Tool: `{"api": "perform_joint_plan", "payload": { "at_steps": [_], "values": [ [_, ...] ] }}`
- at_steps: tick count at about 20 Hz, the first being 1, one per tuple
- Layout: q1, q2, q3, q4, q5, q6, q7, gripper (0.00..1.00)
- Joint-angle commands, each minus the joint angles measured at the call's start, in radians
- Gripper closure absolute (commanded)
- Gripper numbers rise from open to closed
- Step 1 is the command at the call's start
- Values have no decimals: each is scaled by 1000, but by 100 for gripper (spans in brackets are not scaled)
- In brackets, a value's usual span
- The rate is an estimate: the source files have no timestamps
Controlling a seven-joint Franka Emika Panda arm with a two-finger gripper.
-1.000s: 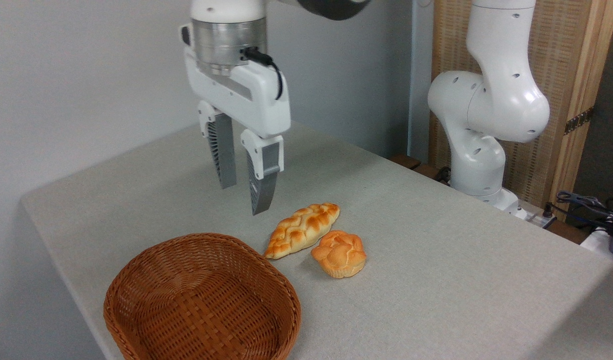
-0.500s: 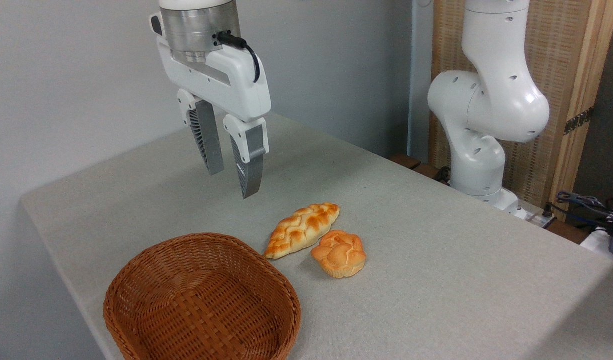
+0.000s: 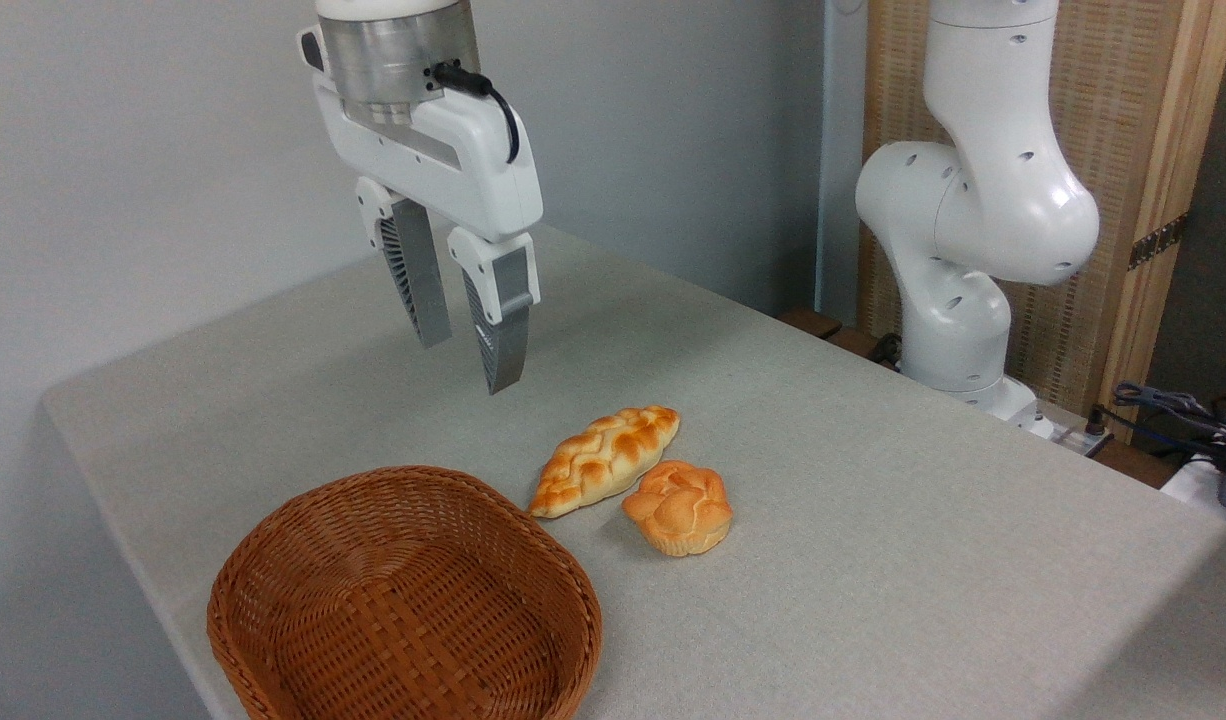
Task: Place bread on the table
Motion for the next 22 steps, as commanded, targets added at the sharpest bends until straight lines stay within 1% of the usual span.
{"api": "perform_joint_plan", "payload": {
  "at_steps": [1,11,13,14,16,22],
  "values": [
    [2,18,0,37,0,-31,-8,0],
    [2,12,14,34,1,-37,-5,0],
    [-9,9,20,33,17,-37,-5,0],
    [-15,9,37,31,27,-37,-5,0],
    [-24,9,43,31,31,-37,-5,0],
    [-24,9,45,34,24,-38,-7,0]
  ]
}}
